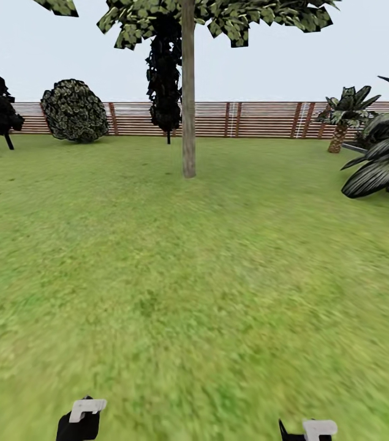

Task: In the garden, pick up the pesticide atomizer on the floor and spray pesticide onto both trees until each tree trunk is fully covered.

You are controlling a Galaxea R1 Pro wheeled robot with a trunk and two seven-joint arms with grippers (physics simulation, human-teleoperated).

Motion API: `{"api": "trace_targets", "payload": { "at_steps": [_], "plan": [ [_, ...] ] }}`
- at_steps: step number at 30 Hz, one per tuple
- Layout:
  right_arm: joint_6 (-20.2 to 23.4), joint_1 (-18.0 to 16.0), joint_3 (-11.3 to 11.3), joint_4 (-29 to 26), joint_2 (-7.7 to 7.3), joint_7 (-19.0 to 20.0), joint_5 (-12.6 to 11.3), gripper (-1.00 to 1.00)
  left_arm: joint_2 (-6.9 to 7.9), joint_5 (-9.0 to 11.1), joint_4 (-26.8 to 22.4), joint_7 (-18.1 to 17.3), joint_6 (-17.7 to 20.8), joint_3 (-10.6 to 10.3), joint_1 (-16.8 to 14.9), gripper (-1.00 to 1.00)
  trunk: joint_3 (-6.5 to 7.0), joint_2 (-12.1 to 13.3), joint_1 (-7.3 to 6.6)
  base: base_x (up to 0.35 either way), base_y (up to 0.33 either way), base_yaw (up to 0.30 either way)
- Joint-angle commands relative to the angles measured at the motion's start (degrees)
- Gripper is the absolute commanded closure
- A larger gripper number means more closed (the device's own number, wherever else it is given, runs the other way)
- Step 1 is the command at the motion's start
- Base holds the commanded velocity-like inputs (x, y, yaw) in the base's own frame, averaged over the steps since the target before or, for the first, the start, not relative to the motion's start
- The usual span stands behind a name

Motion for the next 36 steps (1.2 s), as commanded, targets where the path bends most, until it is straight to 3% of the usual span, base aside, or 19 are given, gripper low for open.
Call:
{"api": "trace_targets", "payload": {
  "at_steps": [1, 36],
  "plan": [
    [-0.19, -0.01, 0.01, 0.05, -0.01, -0.02, 0.03, -1.0, -0.06, -0.11, 0.04, -0.49, -0.15, 0.47, -0.04, 1.0, -0.05, -0.02, 0.03, 0.338, 0.0, 0.0],
    [-0.17, -0.05, 0.08, 0.05, 0.08, 0.07, 0.12, -1.0, -0.06, -0.11, 0.04, -0.49, -0.07, 0.47, -0.04, 1.0, -0.05, -0.02, 0.03, 0.338, 0.0, 0.0]
  ]
}}
